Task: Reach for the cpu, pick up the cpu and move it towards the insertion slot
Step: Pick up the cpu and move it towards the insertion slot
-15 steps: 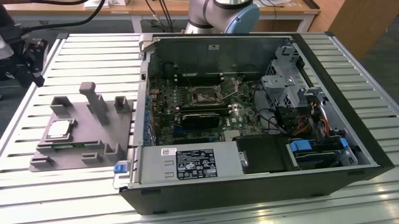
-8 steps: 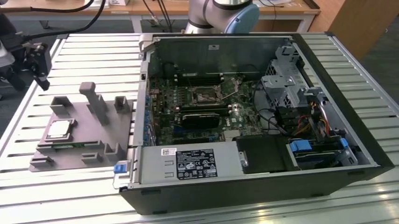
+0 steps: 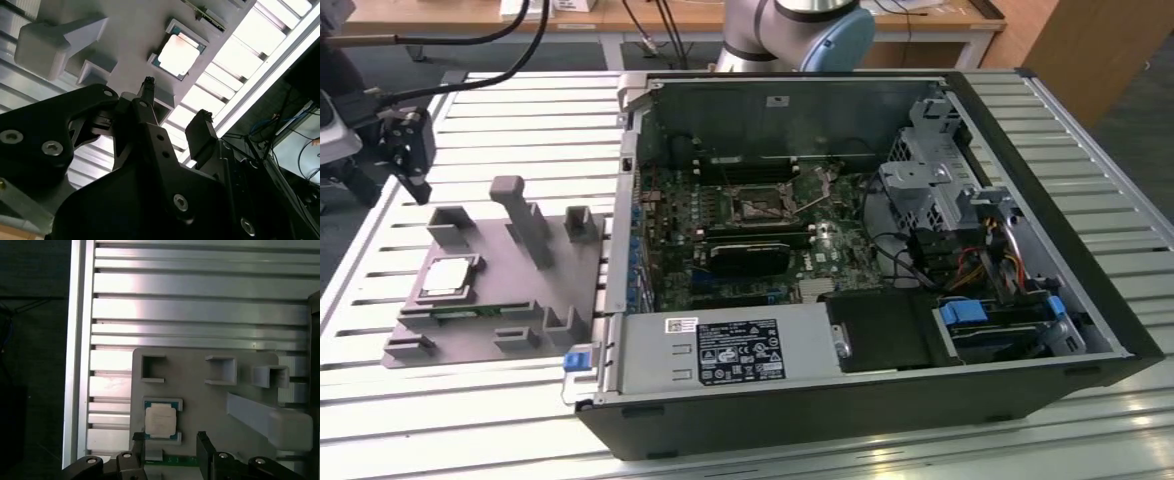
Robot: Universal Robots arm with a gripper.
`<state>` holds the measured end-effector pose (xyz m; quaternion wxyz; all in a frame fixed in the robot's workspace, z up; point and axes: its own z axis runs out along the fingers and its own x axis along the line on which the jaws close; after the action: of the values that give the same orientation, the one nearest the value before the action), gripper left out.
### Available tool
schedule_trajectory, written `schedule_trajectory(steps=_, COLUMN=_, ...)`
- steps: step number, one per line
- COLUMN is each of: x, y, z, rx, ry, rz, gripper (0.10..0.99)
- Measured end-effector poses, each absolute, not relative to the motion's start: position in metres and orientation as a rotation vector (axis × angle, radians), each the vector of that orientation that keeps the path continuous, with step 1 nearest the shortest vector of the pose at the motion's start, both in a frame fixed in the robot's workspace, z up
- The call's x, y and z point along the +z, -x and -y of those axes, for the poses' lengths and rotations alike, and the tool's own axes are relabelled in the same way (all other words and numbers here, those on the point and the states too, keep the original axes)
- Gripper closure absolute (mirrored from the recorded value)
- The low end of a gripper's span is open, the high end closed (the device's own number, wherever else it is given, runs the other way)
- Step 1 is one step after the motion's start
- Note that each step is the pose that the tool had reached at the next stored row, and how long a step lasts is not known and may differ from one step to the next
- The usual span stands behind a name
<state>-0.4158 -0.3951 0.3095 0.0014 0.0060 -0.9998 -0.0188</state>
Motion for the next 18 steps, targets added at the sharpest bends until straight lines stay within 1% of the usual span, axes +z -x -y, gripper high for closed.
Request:
schedule_trajectory(steps=3, x=0.304, y=0.417, z=0.396, rx=-0.059, ry=-0.017, rz=3.138, gripper=0.545)
schedule_trajectory(steps=4, x=0.302, y=0.418, z=0.397, rx=-0.059, ry=-0.017, rz=3.138, gripper=0.486)
schedule_trajectory(steps=8, x=0.295, y=0.419, z=0.399, rx=-0.059, ry=-0.015, rz=3.138, gripper=0.486)
schedule_trajectory(steps=9, x=0.293, y=0.419, z=0.399, rx=-0.059, ry=-0.015, rz=3.138, gripper=0.475)
schedule_trajectory(steps=10, x=0.291, y=0.419, z=0.399, rx=-0.059, ry=-0.015, rz=3.138, gripper=0.42)
schedule_trajectory(steps=11, x=0.289, y=0.419, z=0.4, rx=-0.059, ry=-0.015, rz=3.138, gripper=0.42)
schedule_trajectory(steps=12, x=0.288, y=0.419, z=0.4, rx=-0.059, ry=-0.015, rz=3.138, gripper=0.353)
schedule_trajectory(steps=18, x=0.277, y=0.42, z=0.401, rx=-0.059, ry=0.0, rz=3.138, gripper=0.353)
